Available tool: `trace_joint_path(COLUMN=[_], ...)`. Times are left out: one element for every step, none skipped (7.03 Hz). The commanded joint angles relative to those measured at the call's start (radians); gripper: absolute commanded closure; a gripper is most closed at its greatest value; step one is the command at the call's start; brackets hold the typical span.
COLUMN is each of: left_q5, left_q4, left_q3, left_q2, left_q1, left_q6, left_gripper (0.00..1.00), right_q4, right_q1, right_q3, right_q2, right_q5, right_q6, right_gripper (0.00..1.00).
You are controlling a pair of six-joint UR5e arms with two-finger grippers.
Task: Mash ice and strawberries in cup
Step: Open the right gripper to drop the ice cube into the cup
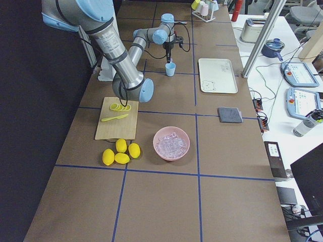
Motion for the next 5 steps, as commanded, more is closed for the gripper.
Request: trace_joint_path(left_q5=[0.000, 0.000, 0.000, 0.000, 0.000], left_q4=[0.000, 0.000, 0.000, 0.000, 0.000], left_q3=[0.000, 0.000, 0.000, 0.000, 0.000], left_q2=[-0.001, -0.001, -0.002, -0.002, -0.002], left_q1=[0.002, 0.000, 0.002, 0.002, 0.002], left_q6=[0.000, 0.000, 0.000, 0.000, 0.000], left_gripper=[0.00, 0.00, 0.00, 0.00, 0.00], right_q4=[0.000, 0.000, 0.000, 0.000, 0.000], right_q1=[0.000, 0.000, 0.000, 0.000, 0.000], right_q3=[-0.001, -0.001, -0.001, -0.001, 0.003], right_q2=[-0.001, -0.001, -0.001, -0.003, -0.001], right_q5=[0.000, 0.000, 0.000, 0.000, 0.000], right_q6=[0.000, 0.000, 0.000, -0.002, 0.000], right_gripper=[0.47, 0.40, 0.32, 0.02, 0.01])
